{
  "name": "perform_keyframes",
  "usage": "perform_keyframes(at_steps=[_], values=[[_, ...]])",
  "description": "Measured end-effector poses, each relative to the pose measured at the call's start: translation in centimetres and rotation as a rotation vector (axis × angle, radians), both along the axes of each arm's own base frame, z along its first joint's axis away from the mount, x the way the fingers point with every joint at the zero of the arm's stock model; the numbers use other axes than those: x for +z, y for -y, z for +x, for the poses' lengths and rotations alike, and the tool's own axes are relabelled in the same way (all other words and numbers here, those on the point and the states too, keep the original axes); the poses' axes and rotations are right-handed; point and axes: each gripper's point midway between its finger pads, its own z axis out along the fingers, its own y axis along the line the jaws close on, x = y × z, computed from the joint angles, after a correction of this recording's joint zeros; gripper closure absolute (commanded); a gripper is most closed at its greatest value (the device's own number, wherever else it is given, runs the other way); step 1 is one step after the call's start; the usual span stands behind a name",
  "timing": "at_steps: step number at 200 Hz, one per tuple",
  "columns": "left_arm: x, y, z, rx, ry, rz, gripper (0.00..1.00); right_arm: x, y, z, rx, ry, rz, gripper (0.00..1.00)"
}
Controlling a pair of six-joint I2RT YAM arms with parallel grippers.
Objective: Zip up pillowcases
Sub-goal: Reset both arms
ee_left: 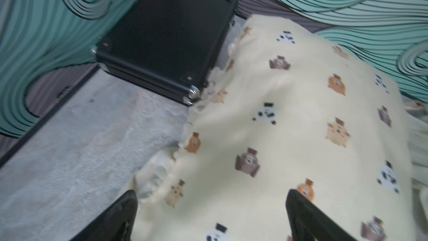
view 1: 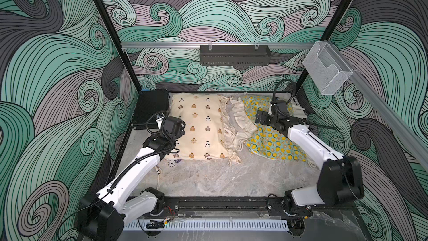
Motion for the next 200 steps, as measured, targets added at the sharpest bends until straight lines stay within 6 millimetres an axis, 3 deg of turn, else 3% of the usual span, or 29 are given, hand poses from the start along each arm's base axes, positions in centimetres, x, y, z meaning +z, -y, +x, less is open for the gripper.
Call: perform_keyframes(at_steps=[13, 23, 44, 67, 99, 122, 152, 200], values=[[0.3, -2.0, 0.7, 0.055, 0.016, 0.079, 0.01, 0.5, 1.8, -0.7, -0.051, 0.060, -0.058, 0.01], [0.1, -3.5, 1.2, 0.097, 0.016, 0.138, 0.01, -0.3, 3.2, -1.2, -0.091, 0.073, -0.108, 0.00], [-2.1, -7.0, 1.9, 0.162, -0.025, 0.252, 0.01, -4.6, 6.3, -2.1, -0.161, 0.036, -0.215, 0.00], [-5.7, -9.5, 1.9, 0.169, -0.101, 0.314, 0.01, -8.6, 7.9, -3.4, -0.169, 0.001, -0.292, 0.01], [-9.0, -9.7, 3.0, 0.081, -0.099, 0.314, 0.01, -9.9, 8.1, -3.0, -0.137, 0.087, -0.295, 0.01], [-10.3, -8.9, 4.2, 0.003, -0.057, 0.291, 0.01, -10.0, 7.9, -2.0, -0.099, 0.178, -0.255, 0.00], [-11.3, -7.9, 6.2, -0.076, -0.011, 0.273, 0.01, -11.7, 7.0, -1.8, -0.031, 0.200, -0.229, 0.00], [-12.0, -8.1, 6.5, -0.108, 0.050, 0.230, 0.02, -10.1, 6.4, -1.0, -0.008, 0.274, -0.216, 0.00]])
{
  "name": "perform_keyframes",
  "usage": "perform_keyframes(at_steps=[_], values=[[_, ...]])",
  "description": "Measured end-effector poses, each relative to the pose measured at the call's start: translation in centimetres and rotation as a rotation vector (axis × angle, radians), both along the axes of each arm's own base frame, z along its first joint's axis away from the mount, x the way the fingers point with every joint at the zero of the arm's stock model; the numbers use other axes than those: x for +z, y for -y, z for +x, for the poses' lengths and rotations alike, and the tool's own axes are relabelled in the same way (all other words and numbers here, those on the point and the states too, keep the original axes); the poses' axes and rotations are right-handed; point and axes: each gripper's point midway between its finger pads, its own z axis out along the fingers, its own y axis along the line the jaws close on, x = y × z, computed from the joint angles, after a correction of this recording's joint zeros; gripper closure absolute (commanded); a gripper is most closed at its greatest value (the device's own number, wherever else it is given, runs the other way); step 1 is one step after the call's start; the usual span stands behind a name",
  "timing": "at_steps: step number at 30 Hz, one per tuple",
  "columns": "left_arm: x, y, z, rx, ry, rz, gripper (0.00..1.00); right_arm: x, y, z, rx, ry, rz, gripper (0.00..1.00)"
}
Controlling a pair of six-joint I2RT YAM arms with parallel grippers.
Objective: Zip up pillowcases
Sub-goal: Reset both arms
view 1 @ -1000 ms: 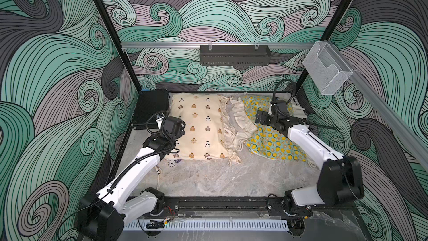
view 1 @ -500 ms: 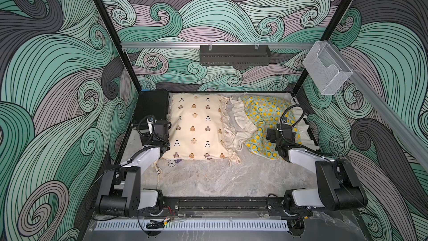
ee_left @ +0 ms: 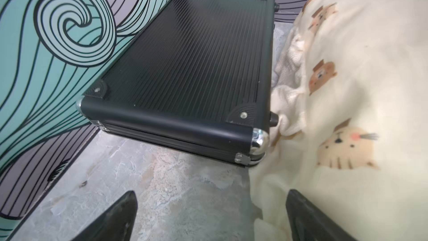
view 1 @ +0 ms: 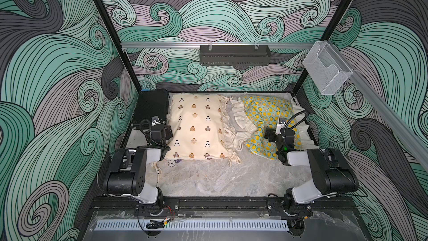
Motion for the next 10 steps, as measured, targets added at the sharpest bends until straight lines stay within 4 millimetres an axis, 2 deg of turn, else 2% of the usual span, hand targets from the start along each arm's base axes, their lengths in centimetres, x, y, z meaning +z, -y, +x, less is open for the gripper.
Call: perform_keyframes(at_steps=[10], values=[[0.39, 0.25, 0.36, -0.020, 0.028, -0.014, 0.01, 0.27, -0.18, 0.18, 0.010, 0.010, 0.002, 0.00]])
